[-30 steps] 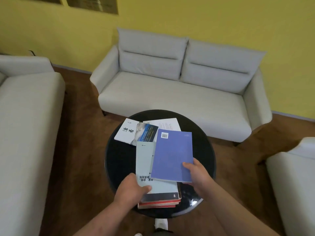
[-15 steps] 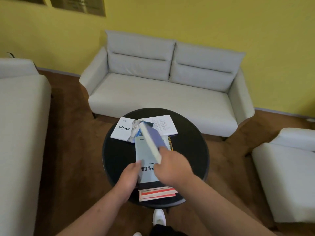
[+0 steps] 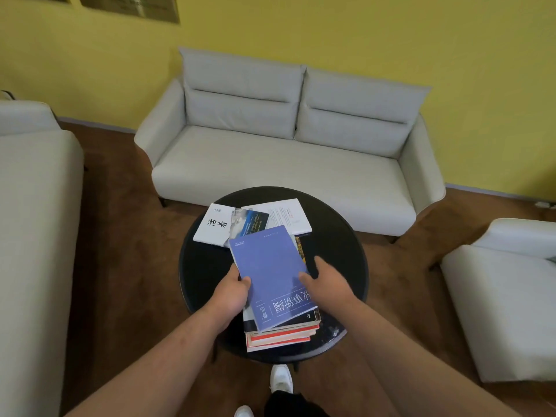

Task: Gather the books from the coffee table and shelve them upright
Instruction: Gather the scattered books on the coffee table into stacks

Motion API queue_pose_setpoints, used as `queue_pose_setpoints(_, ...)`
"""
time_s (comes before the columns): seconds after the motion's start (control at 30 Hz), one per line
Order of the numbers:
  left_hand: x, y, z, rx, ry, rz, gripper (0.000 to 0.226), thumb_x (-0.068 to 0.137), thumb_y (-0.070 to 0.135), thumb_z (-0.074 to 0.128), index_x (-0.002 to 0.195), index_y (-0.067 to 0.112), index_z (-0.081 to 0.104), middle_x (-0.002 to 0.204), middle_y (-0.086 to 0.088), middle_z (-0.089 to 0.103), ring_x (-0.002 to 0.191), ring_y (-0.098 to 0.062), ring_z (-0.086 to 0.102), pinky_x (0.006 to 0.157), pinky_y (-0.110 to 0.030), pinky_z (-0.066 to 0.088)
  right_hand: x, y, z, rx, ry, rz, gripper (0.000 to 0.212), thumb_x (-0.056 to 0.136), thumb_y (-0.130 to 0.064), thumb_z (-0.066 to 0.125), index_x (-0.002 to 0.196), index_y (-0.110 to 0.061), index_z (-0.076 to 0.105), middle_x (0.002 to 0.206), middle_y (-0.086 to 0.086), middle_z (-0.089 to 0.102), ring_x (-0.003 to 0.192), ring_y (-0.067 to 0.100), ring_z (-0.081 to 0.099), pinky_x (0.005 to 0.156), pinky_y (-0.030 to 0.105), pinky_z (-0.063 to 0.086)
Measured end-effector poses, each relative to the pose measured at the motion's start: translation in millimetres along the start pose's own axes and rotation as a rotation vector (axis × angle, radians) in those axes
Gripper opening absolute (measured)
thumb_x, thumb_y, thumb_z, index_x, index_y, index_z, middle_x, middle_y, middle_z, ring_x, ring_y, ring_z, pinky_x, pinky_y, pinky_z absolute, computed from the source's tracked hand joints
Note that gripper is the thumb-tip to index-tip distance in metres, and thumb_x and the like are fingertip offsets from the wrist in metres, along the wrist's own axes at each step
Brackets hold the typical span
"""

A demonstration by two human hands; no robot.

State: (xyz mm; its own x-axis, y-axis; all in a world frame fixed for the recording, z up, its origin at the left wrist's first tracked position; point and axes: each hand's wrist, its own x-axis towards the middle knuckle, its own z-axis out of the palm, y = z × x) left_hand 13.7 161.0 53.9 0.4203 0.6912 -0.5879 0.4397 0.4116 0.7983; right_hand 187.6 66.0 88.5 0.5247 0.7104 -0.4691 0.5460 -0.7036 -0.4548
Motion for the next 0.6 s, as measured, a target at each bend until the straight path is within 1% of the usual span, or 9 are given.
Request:
queue_pose_setpoints(0.07,3.7,0.0,1.8,-0.007,0.011,0.028,0.035,0.108,0.028,0.034,0.142,0.033,0.043,0.130,0.001,0.063,0.106,-0.015,0.065,0.081,-0.032,0.053,-3.5,7.7,14.8,0.069,-0.085,0.044,0.033,0.101,-0.041,0.054,0.123,-0.016,0.055,0.124,0.005,0.065,0.101,0.015,0.064,0.091,0.034,0.056)
queue_pose_setpoints(0.13,3.9,-4.7,5.3,-0.056,0.059,0.046,0.031,0.108,0.035,0.032,0.131,0.027,0.052,0.118,-0.004,0.069,0.096,-0.017,0.071,0.078,-0.034,0.056,-5.6,16.2,32.0,0.108,-0.055,0.059,0.024,0.100,-0.042,0.056,0.109,-0.020,0.054,0.111,0.001,0.066,0.083,0.010,0.061,0.075,0.022,0.054)
queue_pose_setpoints(0.17,2.9,-7.3,7.9,-0.095,0.072,0.041,0.033,0.108,0.039,0.031,0.127,0.025,0.054,0.112,-0.005,0.071,0.091,-0.018,0.073,0.073,-0.033,0.058,-6.3,18.9,37.9,0.176,-0.056,0.063,0.024,0.100,-0.041,0.058,0.113,-0.022,0.051,0.116,0.000,0.065,0.083,0.009,0.060,0.070,0.018,0.051)
queue_pose_setpoints(0.23,1.0,-10.8,14.1,-0.200,0.057,0.006,0.037,0.108,0.043,0.028,0.129,0.026,0.053,0.107,-0.006,0.072,0.087,-0.019,0.076,0.068,-0.033,0.059,-1.9,19.3,40.7,0.390,-0.087,0.095,0.039,0.099,-0.032,0.061,0.133,-0.022,0.044,0.131,0.000,0.060,0.095,0.012,0.062,0.067,0.017,0.048)
queue_pose_setpoints(0.3,0.1,-13.4,18.3,-0.308,0.024,-0.013,0.037,0.107,0.045,0.029,0.138,0.031,0.045,0.111,-0.006,0.071,0.087,-0.019,0.077,0.065,-0.034,0.061,2.8,13.6,35.8,0.613,-0.143,0.163,0.044,0.099,-0.021,0.059,0.139,-0.020,0.041,0.125,0.000,0.060,0.098,0.015,0.063,0.068,0.021,0.048)
queue_pose_setpoints(0.37,-0.2,-15.2,20.0,-0.397,0.000,-0.010,0.037,0.108,0.043,0.032,0.144,0.038,0.038,0.116,-0.005,0.070,0.088,-0.020,0.077,0.068,-0.036,0.062,5.7,9.3,32.2,0.682,-0.172,0.190,0.036,0.103,-0.023,0.053,0.138,-0.021,0.045,0.116,-0.002,0.061,0.096,0.014,0.063,0.072,0.027,0.051)
queue_pose_setpoints(0.47,-0.9,-15.3,22.9,-0.417,-0.017,-0.013,0.033,0.107,0.041,0.034,0.139,0.041,0.040,0.115,-0.004,0.070,0.088,-0.020,0.077,0.068,-0.035,0.062,11.2,11.4,32.9,0.507,-0.136,0.103,0.047,0.104,-0.038,0.048,0.149,-0.030,0.035,0.140,-0.004,0.056,0.118,0.021,0.062,0.096,0.038,0.053)
queue_pose_setpoints(0.53,-0.1,-14.1,25.6,-0.389,-0.042,-0.013,0.029,0.107,0.043,0.033,0.134,0.041,0.043,0.112,-0.002,0.070,0.082,-0.016,0.078,0.061,-0.029,0.060,12.3,12.8,29.8,0.450,-0.121,0.055,0.055,0.105,-0.038,0.048,0.155,-0.035,0.025,0.148,-0.008,0.049,0.130,0.024,0.057,0.100,0.039,0.050)
queue_pose_setpoints(0.6,2.3,-11.9,28.0,-0.398,-0.060,-0.027,0.028,0.106,0.045,0.033,0.131,0.042,0.047,0.109,-0.002,0.072,0.081,-0.016,0.078,0.061,-0.030,0.060,14.8,15.1,28.7,0.462,-0.121,0.045,0.050,0.105,-0.034,0.048,0.152,-0.036,0.028,0.149,-0.008,0.049,0.130,0.024,0.057,0.101,0.040,0.050)
